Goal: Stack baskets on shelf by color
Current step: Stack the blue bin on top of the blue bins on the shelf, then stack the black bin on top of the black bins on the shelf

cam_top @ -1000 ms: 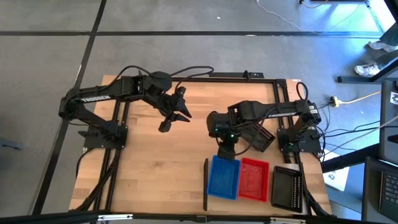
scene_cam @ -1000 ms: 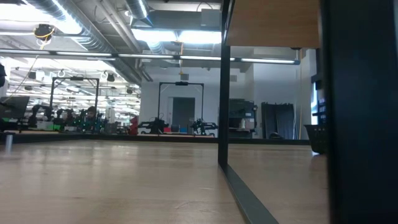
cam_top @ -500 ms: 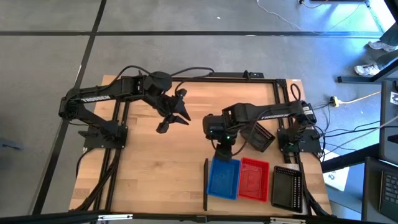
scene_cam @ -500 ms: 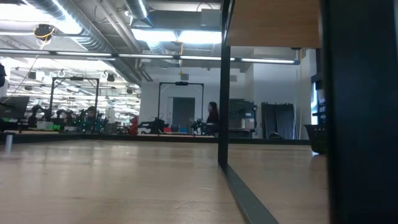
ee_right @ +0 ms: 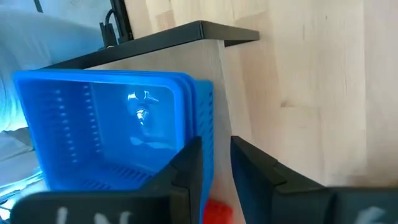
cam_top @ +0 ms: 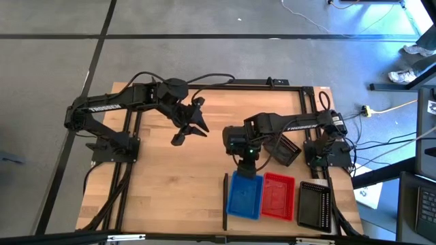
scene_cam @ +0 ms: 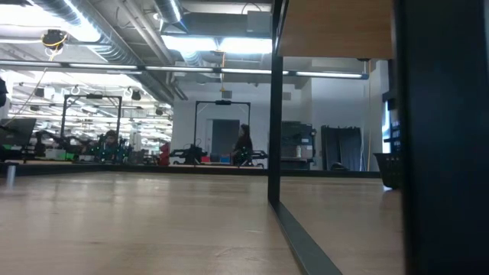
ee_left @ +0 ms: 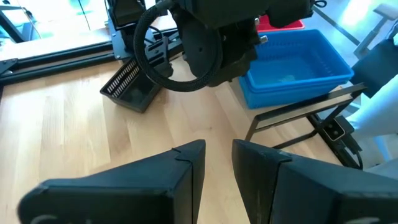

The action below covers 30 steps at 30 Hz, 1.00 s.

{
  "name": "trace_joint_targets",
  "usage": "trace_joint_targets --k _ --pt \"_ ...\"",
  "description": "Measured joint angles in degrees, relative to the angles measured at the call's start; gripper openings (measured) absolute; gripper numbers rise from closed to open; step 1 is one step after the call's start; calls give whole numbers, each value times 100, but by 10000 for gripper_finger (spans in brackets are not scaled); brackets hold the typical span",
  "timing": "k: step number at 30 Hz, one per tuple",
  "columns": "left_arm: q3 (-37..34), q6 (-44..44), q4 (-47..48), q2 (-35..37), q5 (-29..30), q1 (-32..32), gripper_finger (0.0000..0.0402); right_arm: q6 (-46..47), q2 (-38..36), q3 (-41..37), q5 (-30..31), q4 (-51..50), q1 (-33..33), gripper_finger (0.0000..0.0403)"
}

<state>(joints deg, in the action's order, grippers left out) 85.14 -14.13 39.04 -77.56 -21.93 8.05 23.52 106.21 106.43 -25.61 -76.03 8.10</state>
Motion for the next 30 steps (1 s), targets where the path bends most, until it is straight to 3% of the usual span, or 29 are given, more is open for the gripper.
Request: trace_joint_targets --k 7,17,22,25,30 --pt "0 -3 1 0 2 0 72 -67 -3 0 -131 -2 0 81" --pt "0 -128 7 0 30 2 72 783 -678 448 2287 -858 -59 81" --pt "2 -158 91 0 35 2 72 1581 -1229 516 3190 -1389 -135 81" --pt "2 -160 172 0 44 7 72 2016 -1584 396 3496 -1374 -272 81" --pt "2 -290 72 0 44 9 72 2265 -2158 -122 3500 -1400 -614 81"
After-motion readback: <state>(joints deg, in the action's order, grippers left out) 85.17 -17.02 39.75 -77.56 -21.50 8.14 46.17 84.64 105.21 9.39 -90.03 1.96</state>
